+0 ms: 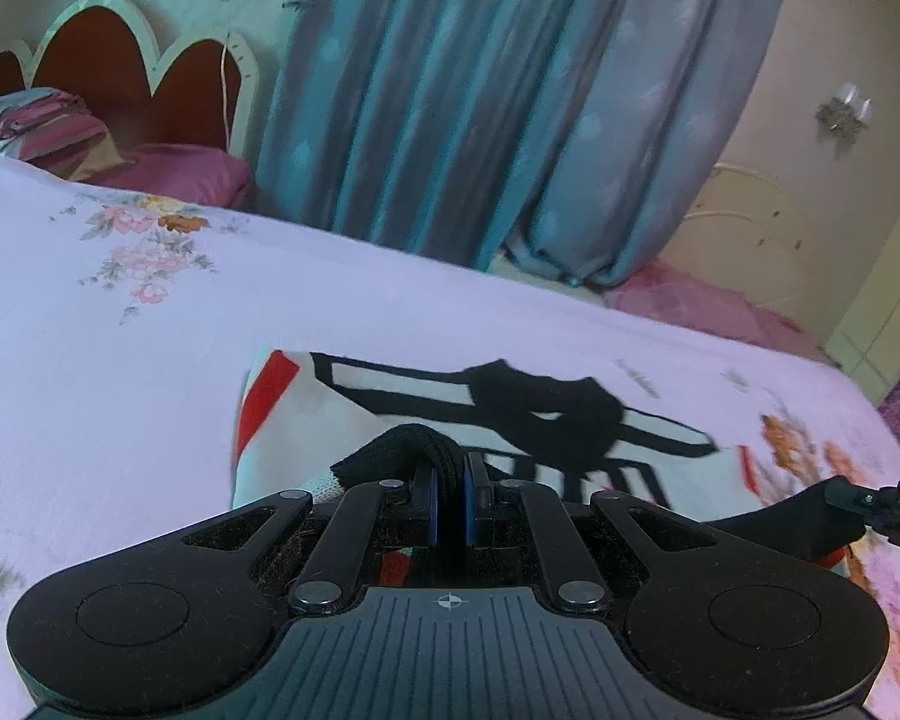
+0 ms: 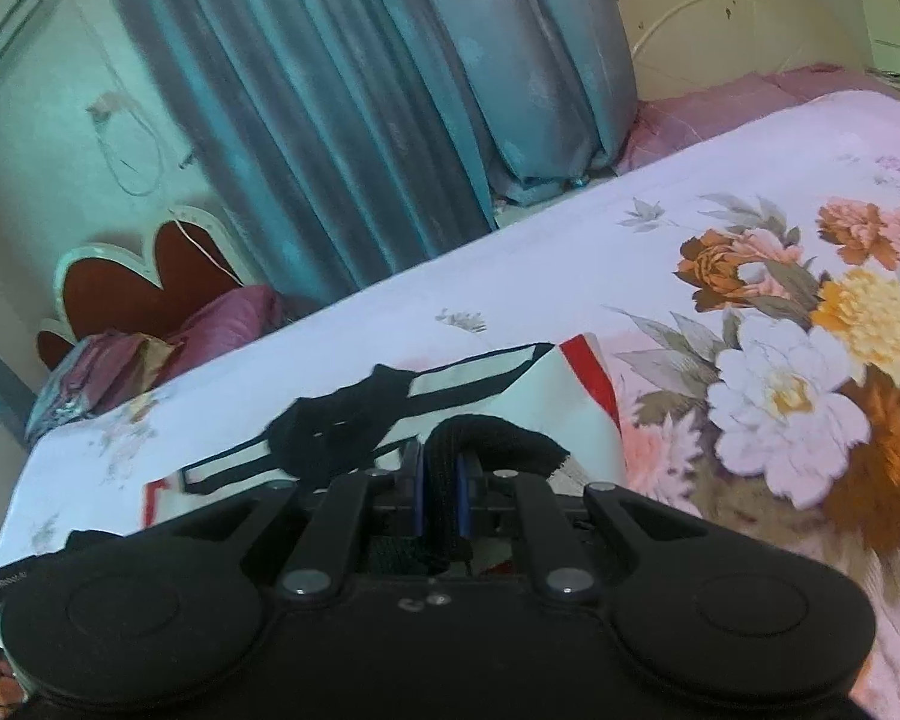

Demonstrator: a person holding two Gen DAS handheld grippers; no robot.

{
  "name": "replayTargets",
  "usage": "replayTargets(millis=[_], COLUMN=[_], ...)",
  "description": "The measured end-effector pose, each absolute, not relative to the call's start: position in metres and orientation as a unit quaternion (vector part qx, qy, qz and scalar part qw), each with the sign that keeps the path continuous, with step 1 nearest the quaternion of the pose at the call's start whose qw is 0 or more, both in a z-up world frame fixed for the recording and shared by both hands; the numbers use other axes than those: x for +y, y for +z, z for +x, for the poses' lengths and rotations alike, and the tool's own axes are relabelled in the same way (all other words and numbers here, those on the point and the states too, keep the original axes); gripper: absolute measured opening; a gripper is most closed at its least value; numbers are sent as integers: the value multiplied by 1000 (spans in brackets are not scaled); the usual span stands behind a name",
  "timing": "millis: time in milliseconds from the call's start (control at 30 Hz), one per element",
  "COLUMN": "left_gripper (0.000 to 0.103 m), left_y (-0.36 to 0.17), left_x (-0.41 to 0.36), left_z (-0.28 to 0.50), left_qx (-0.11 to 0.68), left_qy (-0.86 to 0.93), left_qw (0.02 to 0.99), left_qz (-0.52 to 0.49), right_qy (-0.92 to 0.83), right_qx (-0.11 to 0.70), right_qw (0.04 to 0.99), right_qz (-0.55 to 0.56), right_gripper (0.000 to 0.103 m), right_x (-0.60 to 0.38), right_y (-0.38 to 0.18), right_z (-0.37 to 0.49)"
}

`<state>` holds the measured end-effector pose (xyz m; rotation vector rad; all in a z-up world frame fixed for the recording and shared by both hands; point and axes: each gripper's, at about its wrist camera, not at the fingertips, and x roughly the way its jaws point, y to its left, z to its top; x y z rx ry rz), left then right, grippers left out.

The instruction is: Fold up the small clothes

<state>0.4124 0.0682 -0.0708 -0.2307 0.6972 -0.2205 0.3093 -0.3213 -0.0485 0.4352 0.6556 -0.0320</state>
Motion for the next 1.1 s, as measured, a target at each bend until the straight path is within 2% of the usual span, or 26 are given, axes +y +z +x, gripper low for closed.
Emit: replayTargets(millis=[333,433,467,500,567,667,733,767,800,967,1000,1100], left_gripper=[7,12,25,55,90,91,90,90,90,88,77,52], left_y=[-112,-114,-113,-111,-102,-92,-90,-91,-93,-115,-119,-132], left_x=[52,54,54,55,57,61,63,63,63,56,54,50], left_z=[471,476,477,477,472,470,470,471,473,485,487,493], left_qx=[394,396,396,392,364,343,340,342,347,374,379,400], left_qy=[-78,-72,-73,-71,-54,-78,-90,-97,-102,-106,-109,-117], left_qw=[913,913,912,915,929,936,936,934,932,921,919,909], left_qz=[-71,-72,-70,-65,-50,-33,-23,-17,-11,-2,-2,0], right_qy=[-38,-39,-43,-42,-38,-25,-17,-8,1,19,21,26], right_qx=[379,395,390,386,377,365,358,356,358,376,380,387], right_qw=[898,890,891,893,897,906,912,914,915,917,917,914], right_qz=[222,224,226,226,229,212,198,193,184,131,122,114], right_gripper=[10,17,26,34,39,40,44,52,54,52,51,46], right_x=[-330,-332,-334,-336,-340,-345,-349,-350,-351,-342,-340,-338], right_y=[-95,-104,-105,-104,-100,-92,-88,-87,-87,-99,-102,-111], right_z=[375,387,387,389,390,393,394,395,397,402,403,406])
